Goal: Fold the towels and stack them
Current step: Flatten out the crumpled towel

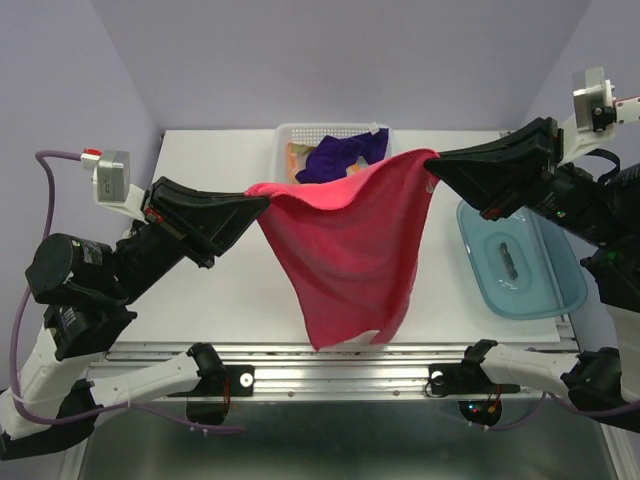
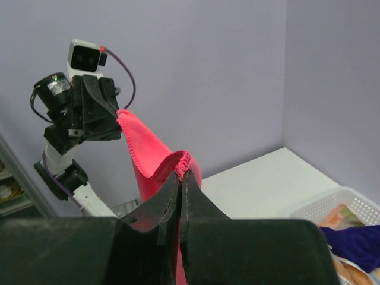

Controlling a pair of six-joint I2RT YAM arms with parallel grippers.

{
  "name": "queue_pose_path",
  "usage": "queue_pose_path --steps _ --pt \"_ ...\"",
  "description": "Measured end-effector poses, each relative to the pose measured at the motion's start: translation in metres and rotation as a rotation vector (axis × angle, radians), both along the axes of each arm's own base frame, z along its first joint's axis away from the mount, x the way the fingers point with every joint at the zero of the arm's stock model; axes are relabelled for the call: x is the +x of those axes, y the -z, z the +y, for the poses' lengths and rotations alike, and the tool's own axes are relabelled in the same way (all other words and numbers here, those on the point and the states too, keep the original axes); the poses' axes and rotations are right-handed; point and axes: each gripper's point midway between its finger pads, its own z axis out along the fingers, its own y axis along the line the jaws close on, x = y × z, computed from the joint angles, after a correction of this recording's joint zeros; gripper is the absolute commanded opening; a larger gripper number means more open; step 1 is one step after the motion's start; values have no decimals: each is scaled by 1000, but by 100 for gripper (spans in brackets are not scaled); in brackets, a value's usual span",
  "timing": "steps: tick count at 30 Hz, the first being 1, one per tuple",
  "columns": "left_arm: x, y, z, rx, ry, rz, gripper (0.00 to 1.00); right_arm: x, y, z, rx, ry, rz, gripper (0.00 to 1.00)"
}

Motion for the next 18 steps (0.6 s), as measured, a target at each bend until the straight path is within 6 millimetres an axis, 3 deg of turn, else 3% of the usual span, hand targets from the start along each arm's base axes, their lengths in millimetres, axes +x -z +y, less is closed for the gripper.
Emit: queue_pose_path --steps 8,18 --pt "-21 -8 -1 2 96 -47 0 -29 10 9 -38 -161 25 1" --pt "-36 -19 2 -35 156 -80 0 -67 -2 -10 4 -237 -6 1"
